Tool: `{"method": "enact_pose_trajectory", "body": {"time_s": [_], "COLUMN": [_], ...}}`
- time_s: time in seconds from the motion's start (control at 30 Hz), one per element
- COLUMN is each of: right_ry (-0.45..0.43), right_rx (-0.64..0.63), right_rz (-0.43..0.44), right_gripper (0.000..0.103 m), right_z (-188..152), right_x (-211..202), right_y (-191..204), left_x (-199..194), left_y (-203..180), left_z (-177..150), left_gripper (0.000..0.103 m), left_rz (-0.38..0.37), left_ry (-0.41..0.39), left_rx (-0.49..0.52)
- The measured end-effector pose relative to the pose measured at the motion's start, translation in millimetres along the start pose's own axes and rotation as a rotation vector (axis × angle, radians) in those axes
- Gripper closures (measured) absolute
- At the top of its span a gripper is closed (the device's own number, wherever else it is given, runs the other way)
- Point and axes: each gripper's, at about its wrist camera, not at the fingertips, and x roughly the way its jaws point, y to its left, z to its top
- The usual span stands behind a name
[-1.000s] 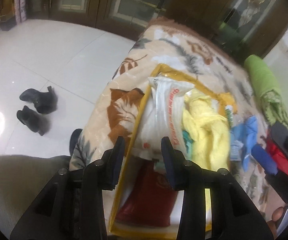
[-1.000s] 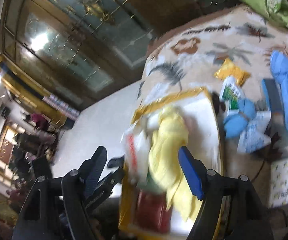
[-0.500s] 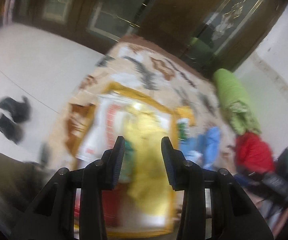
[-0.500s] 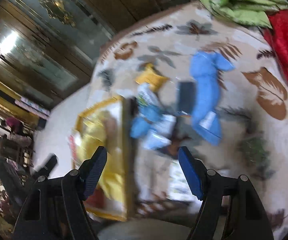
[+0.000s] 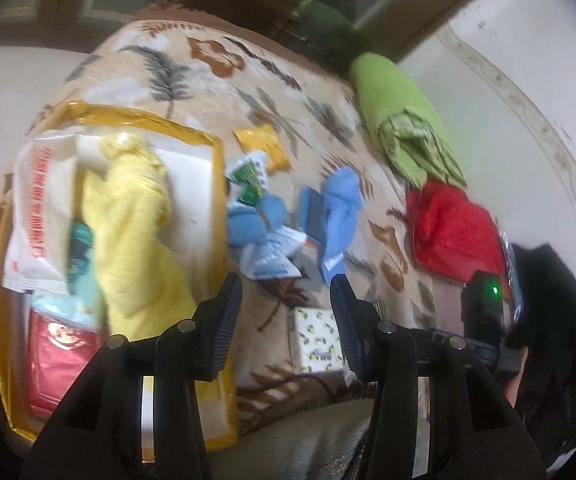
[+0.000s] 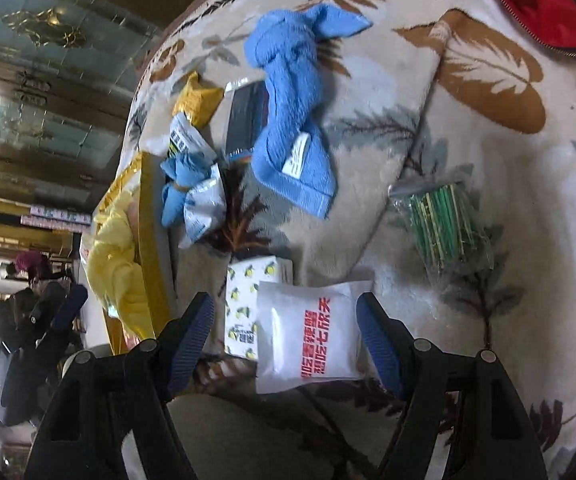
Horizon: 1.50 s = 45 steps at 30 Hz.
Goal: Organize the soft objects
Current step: 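Grasp another white red-lettered packet with the right gripper while the left grasps the lemon-print tissue pack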
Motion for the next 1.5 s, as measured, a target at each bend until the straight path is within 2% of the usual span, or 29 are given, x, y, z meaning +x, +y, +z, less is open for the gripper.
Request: {"method": "enact_pose_trajectory", "body": {"time_s": [0.2, 0.33, 0.47, 0.67, 0.8, 0.97, 1.07, 1.13, 1.17, 1.23, 1.3, 1.37, 1.4, 1.5], "right_ry": [0.048, 0.07, 0.03, -0.045, -0.065, -0.052, 0.003, 0.05, 0.062, 0.087, 0.086, 0.04, 0.023, -0.05], "right_rx": [0.016, 0.01, 0.034, 0.072, 0.093, 0.073, 0.043, 0.034, 0.034, 0.017, 0.017, 0.003, 0.007, 0.033], "right_rz": [0.006, 0.003, 0.016, 0.082, 0.094, 0.118, 0.063, 0.063, 0.052, 0.019, 0.004, -0.001, 0.0, 0.016], "right_gripper": [0.029, 0.029, 0.029, 0.029, 0.029, 0.029, 0.029, 0.03, 0.032, 0.046, 0.052, 0.056, 0.063, 0.063], "right_z": [-2, -5, -6, -25, -30, -25, -17, -16, -15, -14, -14, -15, -17, -23], "right_x": [16, 25, 17, -3, -8, -9, 7, 17, 21, 26, 28, 21, 18, 7], "right_y": [-11, -10, -14, -25, -33, -34, -20, -19, -19, -19, -19, -18, -20, -26], "left_x": [10, 9, 6, 14, 27, 59, 91, 103, 104, 104, 107, 112, 115, 135], "left_y": [-14, -20, -20, -10, -12, -28, -40, -43, -43, -43, -42, -43, -45, -53], "left_z": [-8, -9, -7, -5, -7, -9, -13, -15, -16, -17, -17, -17, -17, -21], "left_gripper": [0.057, 0.057, 0.057, 0.057, 0.057, 0.057, 0.057, 0.057, 0.057, 0.057, 0.057, 0.057, 0.057, 0.057], "left_rz": [-0.019, -0.003, 0.011, -0.019, -0.043, -0.036, -0.03, -0.001, 0.004, -0.002, 0.005, 0.013, 0.024, 0.072], "left_ry": [0.044, 0.028, 0.021, 0.053, 0.117, 0.241, 0.379, 0.424, 0.426, 0.418, 0.428, 0.439, 0.443, 0.522], "left_rx": [0.044, 0.063, 0.083, 0.057, 0.063, 0.15, 0.184, 0.183, 0.183, 0.186, 0.174, 0.173, 0.174, 0.212]}}
